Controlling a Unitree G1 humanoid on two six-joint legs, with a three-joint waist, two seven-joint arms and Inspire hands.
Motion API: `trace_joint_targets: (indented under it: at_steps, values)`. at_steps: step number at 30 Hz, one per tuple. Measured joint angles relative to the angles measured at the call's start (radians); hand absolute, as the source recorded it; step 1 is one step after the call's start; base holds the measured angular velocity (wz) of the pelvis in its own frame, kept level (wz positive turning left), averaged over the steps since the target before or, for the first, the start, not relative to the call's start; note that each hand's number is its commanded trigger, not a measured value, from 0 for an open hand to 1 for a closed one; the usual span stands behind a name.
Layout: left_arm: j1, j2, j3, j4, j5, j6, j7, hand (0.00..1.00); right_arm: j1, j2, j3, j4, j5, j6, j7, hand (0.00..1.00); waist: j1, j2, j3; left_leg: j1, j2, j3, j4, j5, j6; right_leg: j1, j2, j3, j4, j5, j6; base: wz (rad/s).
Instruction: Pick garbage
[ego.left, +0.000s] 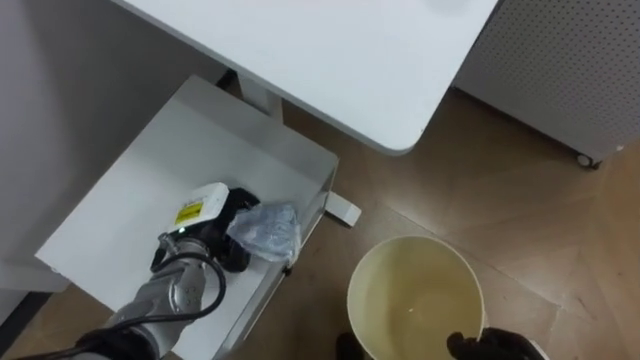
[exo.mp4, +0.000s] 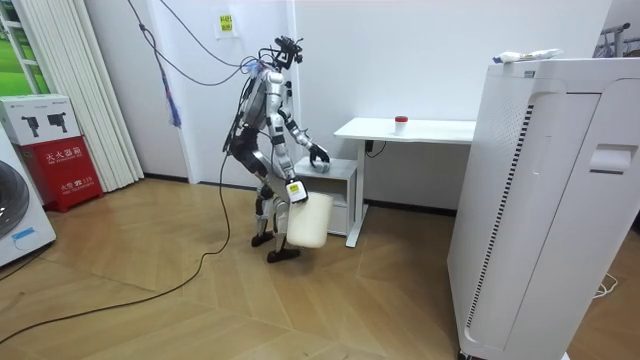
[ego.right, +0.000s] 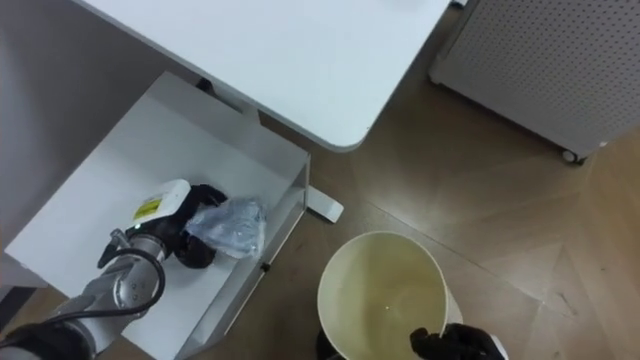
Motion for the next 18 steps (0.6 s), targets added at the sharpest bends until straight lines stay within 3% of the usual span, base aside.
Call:
trace_joint_targets:
  at_steps: [10,15,18]
  values:
    - [0.024,0.000,-0.006,0.004,0.026,0.018,0.015,1.00,0.001,0.016,0.079,-0.049,-0.011,0.017,-0.041,1.00,0.004,-0.025,-0.0011,0.053,-0.001,0.014,-0.020,0.000,-0.001,0.050,0.008,0.012,-0.034,0.000,0.006,-0.04]
    - [0.051,-0.013,-0.005,0.010,-0.077,0.010,0.010,1.00,-0.003,0.042,0.110,-0.054,-0.021,0.004,-0.056,1.00,0.008,-0.025,-0.0012,0.071,-0.004,0.015,-0.034,0.000,-0.001,0.064,0.011,0.020,-0.049,0.004,0.009,-0.05]
    - [0.079,-0.028,0.002,-0.002,-0.147,-0.017,-0.001,1.00,-0.004,0.046,0.115,-0.056,-0.021,-0.018,-0.055,1.00,0.016,-0.025,-0.0014,0.069,-0.004,0.013,-0.035,0.000,-0.001,0.065,0.010,0.014,-0.047,0.004,0.009,0.00]
